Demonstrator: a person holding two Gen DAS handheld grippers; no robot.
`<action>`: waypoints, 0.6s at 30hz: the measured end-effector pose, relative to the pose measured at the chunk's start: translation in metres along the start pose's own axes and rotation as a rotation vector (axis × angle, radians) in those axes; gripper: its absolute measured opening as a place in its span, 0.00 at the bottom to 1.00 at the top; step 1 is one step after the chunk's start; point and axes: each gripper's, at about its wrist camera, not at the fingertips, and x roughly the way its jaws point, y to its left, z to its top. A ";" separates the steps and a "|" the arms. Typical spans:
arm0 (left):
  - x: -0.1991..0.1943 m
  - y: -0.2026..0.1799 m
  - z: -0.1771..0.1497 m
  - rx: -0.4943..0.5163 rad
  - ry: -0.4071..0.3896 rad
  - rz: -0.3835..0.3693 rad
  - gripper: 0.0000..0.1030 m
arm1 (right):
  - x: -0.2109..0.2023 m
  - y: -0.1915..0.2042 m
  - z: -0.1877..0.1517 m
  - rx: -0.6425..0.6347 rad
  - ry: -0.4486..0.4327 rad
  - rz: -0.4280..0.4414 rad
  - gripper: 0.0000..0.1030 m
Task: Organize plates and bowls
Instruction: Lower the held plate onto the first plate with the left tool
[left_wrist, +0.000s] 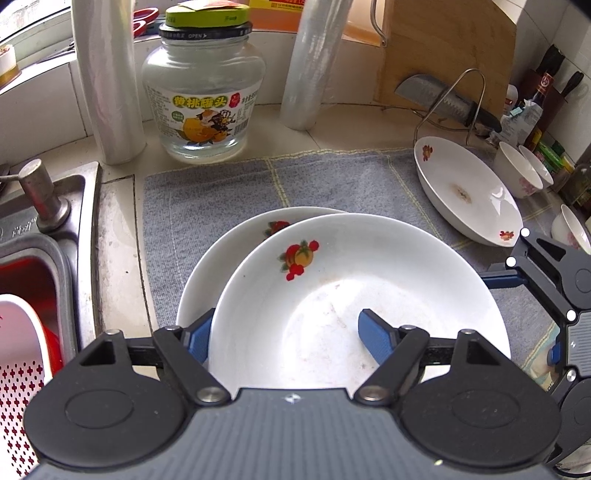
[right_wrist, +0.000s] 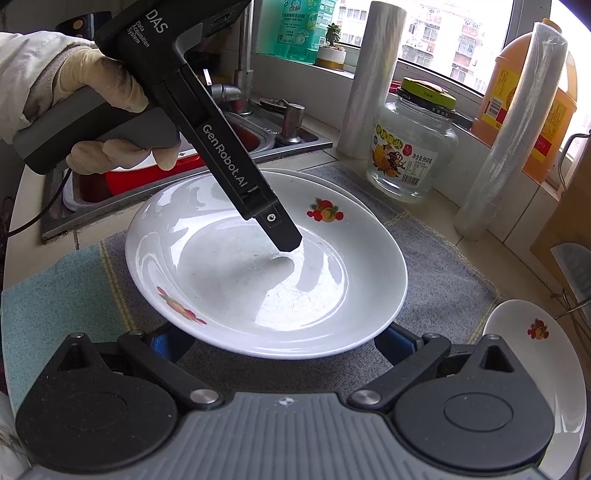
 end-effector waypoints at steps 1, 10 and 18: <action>0.000 -0.001 0.000 0.004 0.002 0.002 0.76 | 0.000 0.000 0.000 0.002 0.000 0.001 1.00; -0.003 0.000 0.002 0.005 -0.005 0.012 0.80 | 0.000 0.001 0.000 -0.013 -0.005 0.004 1.00; -0.010 0.003 0.004 -0.005 -0.027 0.013 0.81 | -0.001 0.001 0.001 -0.025 0.003 0.001 1.00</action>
